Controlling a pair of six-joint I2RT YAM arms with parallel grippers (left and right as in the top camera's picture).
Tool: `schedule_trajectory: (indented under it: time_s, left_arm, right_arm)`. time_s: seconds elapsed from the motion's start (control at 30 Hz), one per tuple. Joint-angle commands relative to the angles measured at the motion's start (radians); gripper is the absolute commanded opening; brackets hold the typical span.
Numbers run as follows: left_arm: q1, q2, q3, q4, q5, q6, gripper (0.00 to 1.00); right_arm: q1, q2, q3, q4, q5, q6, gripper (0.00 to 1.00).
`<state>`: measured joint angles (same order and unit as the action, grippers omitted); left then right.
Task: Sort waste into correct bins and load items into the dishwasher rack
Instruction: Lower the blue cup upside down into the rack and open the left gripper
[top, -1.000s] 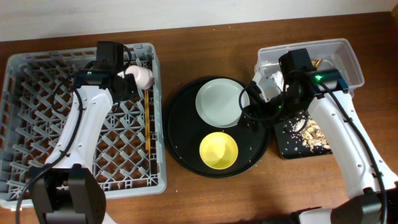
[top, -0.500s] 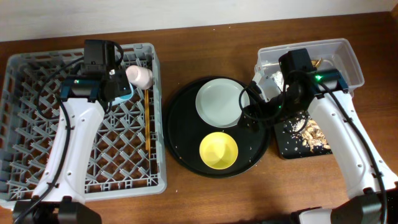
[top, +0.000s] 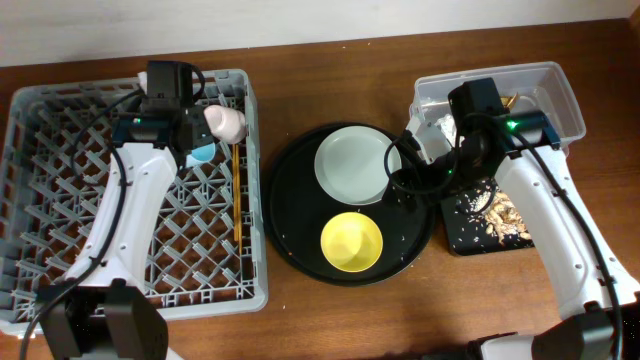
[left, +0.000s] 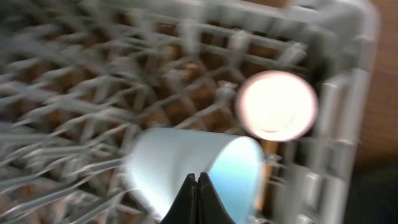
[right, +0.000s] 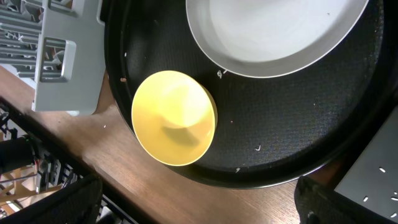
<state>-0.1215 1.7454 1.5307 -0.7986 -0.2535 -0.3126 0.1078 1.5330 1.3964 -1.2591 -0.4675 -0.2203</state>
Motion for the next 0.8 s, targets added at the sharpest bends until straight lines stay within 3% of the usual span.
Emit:
schedule_trajectory:
  time_s: [0.0, 0.17, 0.33, 0.5, 0.67, 0.77]
  left_arm:
    - [0.002, 0.009, 0.007, -0.027, 0.225, 0.075, 0.00]
    - [0.000, 0.024, -0.005, -0.123, 0.225, 0.076, 0.00]
    - [-0.005, 0.025, -0.050, -0.076, 0.221, 0.079, 0.00]
    - [-0.002, -0.105, -0.016, -0.016, 0.246, 0.079, 0.00]
    - [0.013, -0.151, -0.022, -0.008, 0.049, 0.055, 0.00]
    - [0.013, -0.079, -0.024, 0.017, 0.035, 0.056, 0.00]
  right_arm:
    - [-0.003, 0.000, -0.007, 0.000, 0.013, -0.003, 0.99]
    - [-0.003, 0.000, -0.007, 0.000, 0.013, -0.003, 0.99]
    - [-0.003, 0.000, -0.007, 0.000, 0.013, -0.003, 0.99]
    - [-0.003, 0.000, -0.007, 0.000, 0.013, -0.003, 0.99]
    - [-0.003, 0.000, -0.007, 0.000, 0.013, -0.003, 0.99]
    - [-0.003, 0.000, -0.007, 0.000, 0.013, -0.003, 0.99]
